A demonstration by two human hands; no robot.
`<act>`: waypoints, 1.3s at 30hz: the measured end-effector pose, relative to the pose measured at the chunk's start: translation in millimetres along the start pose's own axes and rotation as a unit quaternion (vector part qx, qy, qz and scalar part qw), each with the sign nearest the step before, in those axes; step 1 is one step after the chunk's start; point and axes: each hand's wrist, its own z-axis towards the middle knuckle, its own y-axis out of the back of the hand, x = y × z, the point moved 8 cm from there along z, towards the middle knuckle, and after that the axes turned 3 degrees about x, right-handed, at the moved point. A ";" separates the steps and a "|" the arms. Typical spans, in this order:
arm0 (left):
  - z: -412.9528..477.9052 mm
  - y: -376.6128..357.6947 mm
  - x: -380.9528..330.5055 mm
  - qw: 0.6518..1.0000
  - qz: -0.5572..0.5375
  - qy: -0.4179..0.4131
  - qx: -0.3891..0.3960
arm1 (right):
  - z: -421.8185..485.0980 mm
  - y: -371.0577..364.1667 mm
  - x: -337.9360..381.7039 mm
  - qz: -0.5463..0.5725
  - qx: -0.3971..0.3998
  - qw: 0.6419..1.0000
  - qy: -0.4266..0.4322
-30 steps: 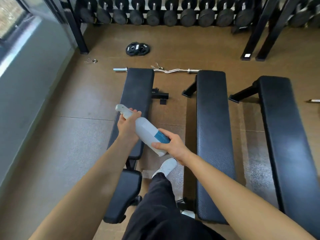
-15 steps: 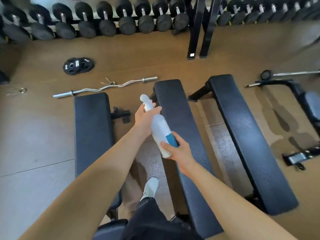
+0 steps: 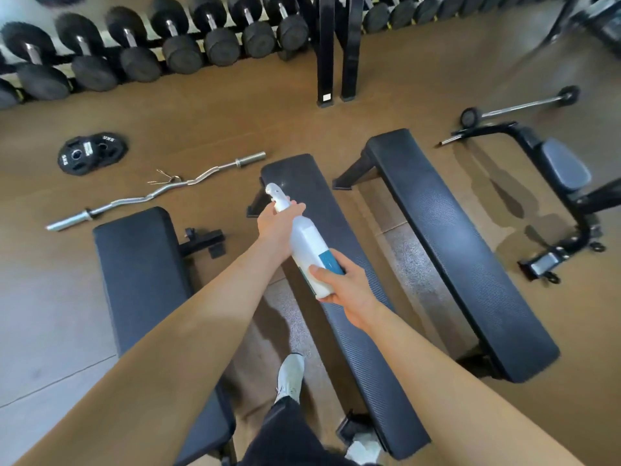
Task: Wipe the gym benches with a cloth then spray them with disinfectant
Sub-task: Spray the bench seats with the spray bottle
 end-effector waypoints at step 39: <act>-181.3 -30.7 310.5 0.996 -0.017 0.067 -0.050 | -197.6 182.6 -223.5 0.009 0.054 0.993 -0.100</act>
